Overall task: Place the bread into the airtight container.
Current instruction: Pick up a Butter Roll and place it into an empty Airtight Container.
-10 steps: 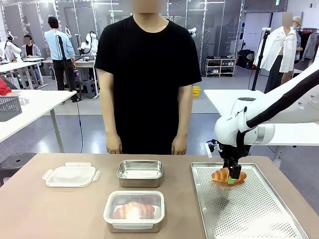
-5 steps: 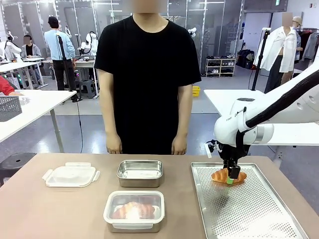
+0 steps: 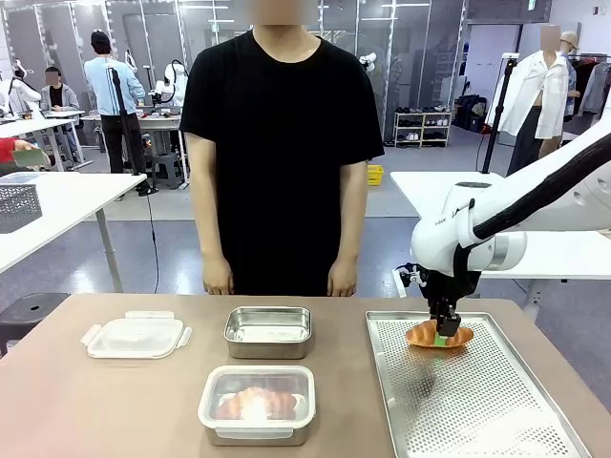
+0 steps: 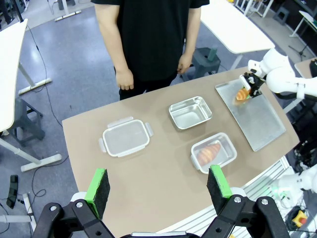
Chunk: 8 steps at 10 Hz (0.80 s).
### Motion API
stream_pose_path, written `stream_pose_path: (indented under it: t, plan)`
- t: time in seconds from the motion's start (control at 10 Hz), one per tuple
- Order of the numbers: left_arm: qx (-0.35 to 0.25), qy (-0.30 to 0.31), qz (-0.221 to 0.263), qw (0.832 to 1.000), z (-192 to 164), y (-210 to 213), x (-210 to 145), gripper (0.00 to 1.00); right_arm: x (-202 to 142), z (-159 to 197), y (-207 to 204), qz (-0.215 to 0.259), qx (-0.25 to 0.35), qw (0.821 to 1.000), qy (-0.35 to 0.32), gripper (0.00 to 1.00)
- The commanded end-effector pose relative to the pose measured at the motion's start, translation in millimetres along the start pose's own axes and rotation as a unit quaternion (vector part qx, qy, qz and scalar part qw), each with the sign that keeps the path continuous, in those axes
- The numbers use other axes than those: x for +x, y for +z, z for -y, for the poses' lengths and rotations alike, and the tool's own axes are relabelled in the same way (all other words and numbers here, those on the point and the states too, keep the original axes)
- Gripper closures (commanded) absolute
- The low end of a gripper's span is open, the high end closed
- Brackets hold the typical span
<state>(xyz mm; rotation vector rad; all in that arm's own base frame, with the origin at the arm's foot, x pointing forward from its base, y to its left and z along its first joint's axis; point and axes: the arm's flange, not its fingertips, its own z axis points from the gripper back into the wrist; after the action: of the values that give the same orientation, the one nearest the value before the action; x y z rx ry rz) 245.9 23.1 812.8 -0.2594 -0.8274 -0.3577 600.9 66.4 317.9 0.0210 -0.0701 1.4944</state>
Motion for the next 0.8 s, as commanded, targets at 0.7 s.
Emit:
stream_pose_path:
  t: [0.7]
  plan:
    - [-0.005, -0.002, 0.001, 1.000, 0.4, 0.5, 0.6, 0.00, 180.5, -54.4, 108.3, 0.033, -0.042, 0.998, -0.028, 0.46]
